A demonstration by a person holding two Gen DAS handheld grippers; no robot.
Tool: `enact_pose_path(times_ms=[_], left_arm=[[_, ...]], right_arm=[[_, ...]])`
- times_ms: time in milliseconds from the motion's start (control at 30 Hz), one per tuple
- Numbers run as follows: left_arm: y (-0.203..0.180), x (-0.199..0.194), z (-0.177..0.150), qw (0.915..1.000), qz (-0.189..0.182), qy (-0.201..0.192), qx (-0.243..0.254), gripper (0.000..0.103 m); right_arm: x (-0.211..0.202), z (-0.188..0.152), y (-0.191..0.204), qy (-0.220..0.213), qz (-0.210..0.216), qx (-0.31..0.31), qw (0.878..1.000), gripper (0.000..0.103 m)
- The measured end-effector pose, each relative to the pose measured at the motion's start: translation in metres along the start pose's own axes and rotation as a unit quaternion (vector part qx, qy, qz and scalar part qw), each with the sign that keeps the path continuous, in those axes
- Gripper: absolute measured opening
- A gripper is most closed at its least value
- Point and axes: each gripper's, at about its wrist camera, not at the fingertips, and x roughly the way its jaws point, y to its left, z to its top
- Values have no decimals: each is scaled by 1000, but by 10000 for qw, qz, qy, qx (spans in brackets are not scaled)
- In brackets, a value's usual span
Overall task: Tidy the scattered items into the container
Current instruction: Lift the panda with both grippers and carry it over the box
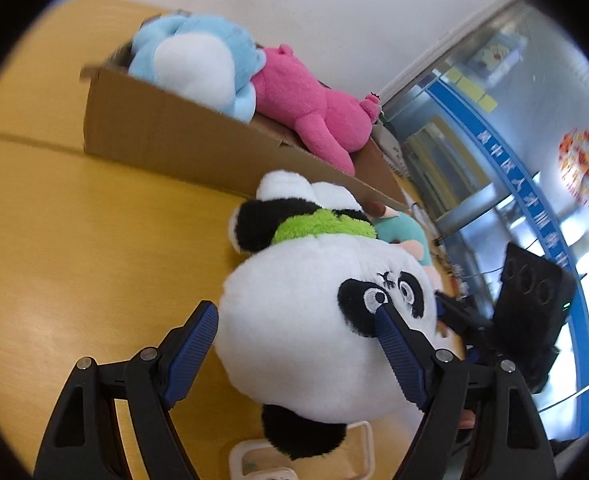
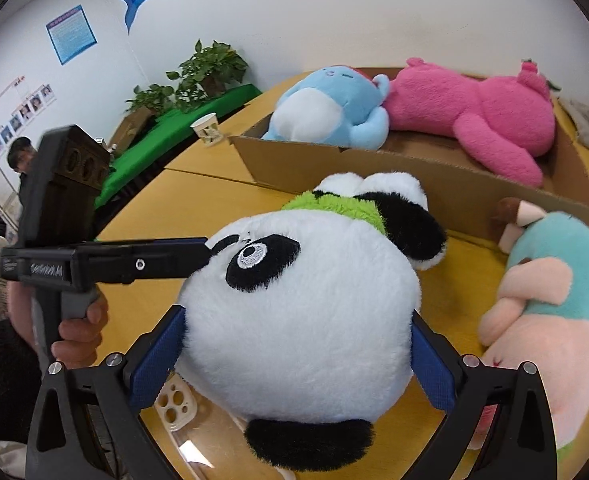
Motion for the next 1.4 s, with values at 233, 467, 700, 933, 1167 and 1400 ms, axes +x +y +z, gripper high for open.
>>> enact_pose_path(times_ms=[233, 467, 700, 933, 1167, 1400], left_arm=[[4, 18, 1, 9986, -486, 192, -114, 88], [-4, 14, 1, 9987, -471, 194, 58, 71], [-29, -10, 8, 9987, -317, -102, 376, 68], [-71, -41, 36, 9932, -334, -611, 932, 68], [-108, -59, 86, 9832, -453, -1020, 1444, 68], [-142, -63, 146, 9711, -487, -1319, 1929, 68]], right_arm=[[5, -11, -2, 39, 355, -6, 9994, 103], [3, -15, 7, -39, 37, -198, 9998, 101], [-9, -10, 21, -258, -93, -376, 9989, 90], [-43, 18, 38, -847, -219, -727, 9935, 88], [-77, 66, 44, -1359, -525, -1116, 9830, 88], [-100, 125, 36, -1701, -855, -1443, 9711, 88]])
